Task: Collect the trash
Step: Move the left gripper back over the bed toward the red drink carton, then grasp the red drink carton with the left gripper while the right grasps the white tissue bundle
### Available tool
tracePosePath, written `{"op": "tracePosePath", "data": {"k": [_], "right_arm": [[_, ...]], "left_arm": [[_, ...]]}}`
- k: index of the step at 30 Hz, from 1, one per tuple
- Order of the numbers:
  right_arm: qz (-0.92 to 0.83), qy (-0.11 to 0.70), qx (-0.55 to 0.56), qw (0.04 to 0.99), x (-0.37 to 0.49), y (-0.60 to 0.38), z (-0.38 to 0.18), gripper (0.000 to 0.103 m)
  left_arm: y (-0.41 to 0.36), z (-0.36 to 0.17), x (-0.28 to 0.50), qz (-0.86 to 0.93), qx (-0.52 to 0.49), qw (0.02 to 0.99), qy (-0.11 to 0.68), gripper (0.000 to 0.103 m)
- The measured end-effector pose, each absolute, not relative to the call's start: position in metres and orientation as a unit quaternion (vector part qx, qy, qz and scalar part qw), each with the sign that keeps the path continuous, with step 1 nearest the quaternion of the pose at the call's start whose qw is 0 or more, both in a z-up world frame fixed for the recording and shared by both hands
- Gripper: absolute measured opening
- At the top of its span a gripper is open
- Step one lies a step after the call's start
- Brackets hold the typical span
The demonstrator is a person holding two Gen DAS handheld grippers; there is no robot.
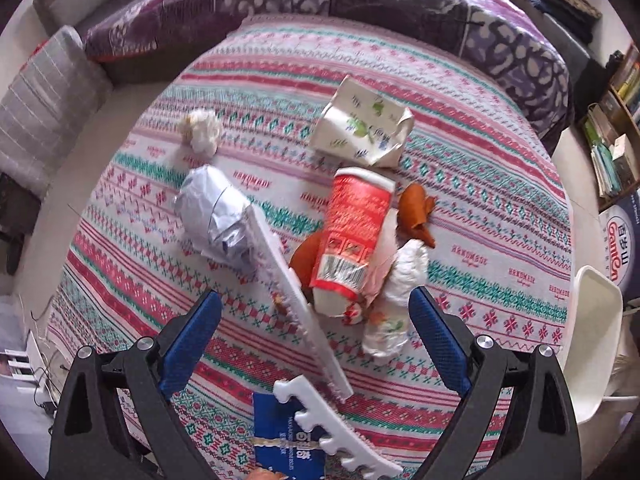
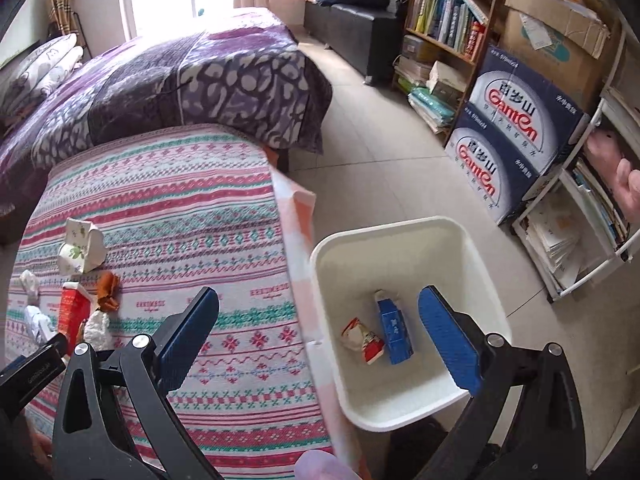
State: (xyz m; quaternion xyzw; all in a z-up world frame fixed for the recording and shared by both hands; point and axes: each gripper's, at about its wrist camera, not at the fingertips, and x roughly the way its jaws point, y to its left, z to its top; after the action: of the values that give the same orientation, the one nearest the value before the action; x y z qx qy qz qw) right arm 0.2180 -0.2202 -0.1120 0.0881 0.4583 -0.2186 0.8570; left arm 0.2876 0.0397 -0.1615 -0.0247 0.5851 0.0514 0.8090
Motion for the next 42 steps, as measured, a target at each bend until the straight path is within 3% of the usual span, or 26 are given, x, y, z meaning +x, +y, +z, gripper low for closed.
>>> {"op": "tracePosePath", "data": {"k": [3,5,13,16,29,32,35,41,42], "right_arm": [[-0.185,0.488,0.118,0.845,0.228,-0.207,-0.126,0.096],[-0.162,0.508,0.139,0.834,0.235,-0.196,-0.137,0.096],[-0.115,0.545,0.211,0.803,0.253,-0.173,-0.168,0.095],[-0.106,0.546,0.232,0.798,0.254,-0.166,-0.172,0.095],[0.003,0.575,0.120,0.810,0.260,-0.085,-0.188,0.087],[0.022,0.582,0.093,0.808,0.264,-0.065,-0.195,0.082],[0.026,0.589,0.086,0.803,0.270,-0.055,-0.203,0.076],[0.044,0.594,0.109,0.796,0.284,-0.049,-0.215,0.065],[0.046,0.592,0.110,0.797,0.286,-0.048,-0.215,0.062]], "left_arm": [[0.057,-0.175,0.288,0.031,-0.053,0.791,0.609,0.090],[0.061,-0.184,0.290,0.011,-0.068,0.780,0.622,0.083],[0.053,-0.199,0.291,-0.038,-0.063,0.765,0.640,0.029],[0.058,-0.190,0.290,-0.050,-0.066,0.773,0.629,0.020],[0.101,-0.101,0.280,-0.029,-0.067,0.863,0.500,0.016],[0.114,-0.100,0.282,-0.031,-0.081,0.861,0.501,0.016],[0.112,-0.120,0.287,-0.051,-0.064,0.829,0.553,0.018],[0.127,-0.147,0.291,-0.036,-0.097,0.795,0.597,0.033],[0.131,-0.146,0.291,-0.030,-0.103,0.797,0.595,0.045]]}}
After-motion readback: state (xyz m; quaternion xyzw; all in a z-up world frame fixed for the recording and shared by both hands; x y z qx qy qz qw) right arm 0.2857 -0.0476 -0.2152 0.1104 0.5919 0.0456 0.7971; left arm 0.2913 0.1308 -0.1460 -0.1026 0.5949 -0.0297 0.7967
